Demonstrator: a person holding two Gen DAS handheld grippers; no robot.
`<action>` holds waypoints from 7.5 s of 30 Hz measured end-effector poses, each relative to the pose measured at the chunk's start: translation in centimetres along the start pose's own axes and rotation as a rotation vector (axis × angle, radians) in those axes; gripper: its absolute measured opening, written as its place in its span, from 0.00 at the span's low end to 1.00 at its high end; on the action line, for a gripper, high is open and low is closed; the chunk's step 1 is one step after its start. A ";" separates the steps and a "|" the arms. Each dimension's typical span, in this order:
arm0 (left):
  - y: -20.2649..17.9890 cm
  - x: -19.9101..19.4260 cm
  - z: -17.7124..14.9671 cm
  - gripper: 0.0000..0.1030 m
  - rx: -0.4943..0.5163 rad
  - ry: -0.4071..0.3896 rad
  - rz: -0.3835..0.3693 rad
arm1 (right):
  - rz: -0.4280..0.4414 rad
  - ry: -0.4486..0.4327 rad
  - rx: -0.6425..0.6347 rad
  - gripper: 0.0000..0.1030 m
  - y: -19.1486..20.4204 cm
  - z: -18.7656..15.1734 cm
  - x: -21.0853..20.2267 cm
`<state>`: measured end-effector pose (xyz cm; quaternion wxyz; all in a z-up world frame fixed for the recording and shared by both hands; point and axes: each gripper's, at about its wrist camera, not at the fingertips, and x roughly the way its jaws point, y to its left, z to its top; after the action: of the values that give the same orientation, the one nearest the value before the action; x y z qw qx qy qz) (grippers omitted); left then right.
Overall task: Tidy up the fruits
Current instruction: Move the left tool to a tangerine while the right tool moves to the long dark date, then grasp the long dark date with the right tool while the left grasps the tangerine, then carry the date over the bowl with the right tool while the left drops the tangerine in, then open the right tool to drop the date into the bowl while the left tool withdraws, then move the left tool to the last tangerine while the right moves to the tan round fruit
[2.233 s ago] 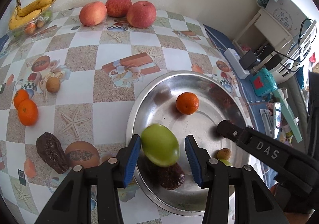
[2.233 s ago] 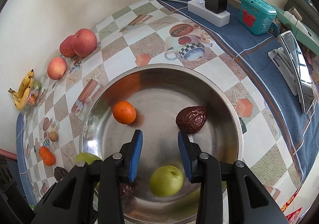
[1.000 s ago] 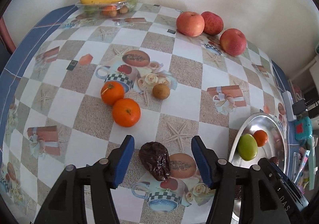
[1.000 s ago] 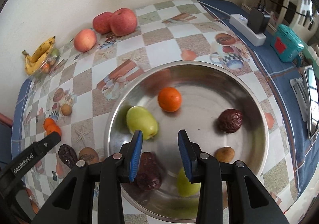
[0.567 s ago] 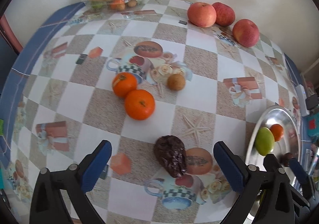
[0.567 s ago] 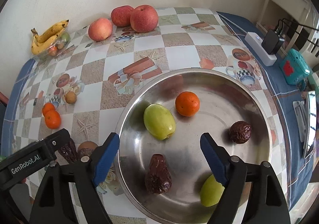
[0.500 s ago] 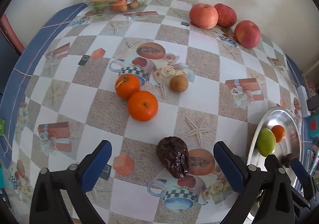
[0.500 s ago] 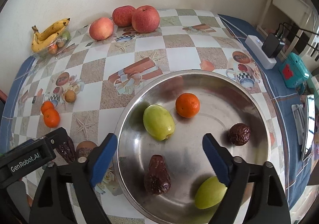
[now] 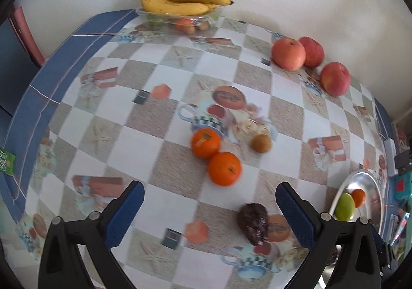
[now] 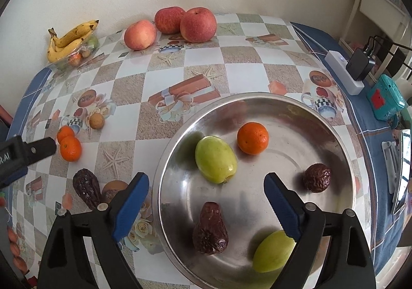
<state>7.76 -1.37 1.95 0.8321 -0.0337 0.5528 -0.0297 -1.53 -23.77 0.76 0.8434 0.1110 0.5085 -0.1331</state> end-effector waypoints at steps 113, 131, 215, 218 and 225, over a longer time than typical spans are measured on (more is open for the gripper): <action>-13.4 -1.1 -6.1 0.30 0.321 0.193 -0.559 | -0.014 0.037 0.364 0.38 -8.5 0.5 -0.9; -14.0 -0.5 -6.7 0.30 0.348 0.184 -0.518 | -0.009 0.066 0.363 0.38 -8.7 0.2 -0.3; 6.6 3.3 2.7 1.00 -0.180 0.058 -0.111 | 0.082 0.019 -0.102 0.91 10.1 2.6 1.8; 6.4 3.9 3.1 0.99 -0.210 0.067 -0.140 | 0.125 0.023 -0.062 0.91 10.2 3.2 2.3; 5.5 5.4 4.1 0.91 -0.214 0.079 -0.195 | 0.145 0.001 -0.097 0.74 12.0 4.3 3.6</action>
<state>13.72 3.79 -1.88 0.7944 -0.1744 0.5794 -0.0528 7.67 -14.27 0.20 0.8549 0.1068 0.5055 -0.0469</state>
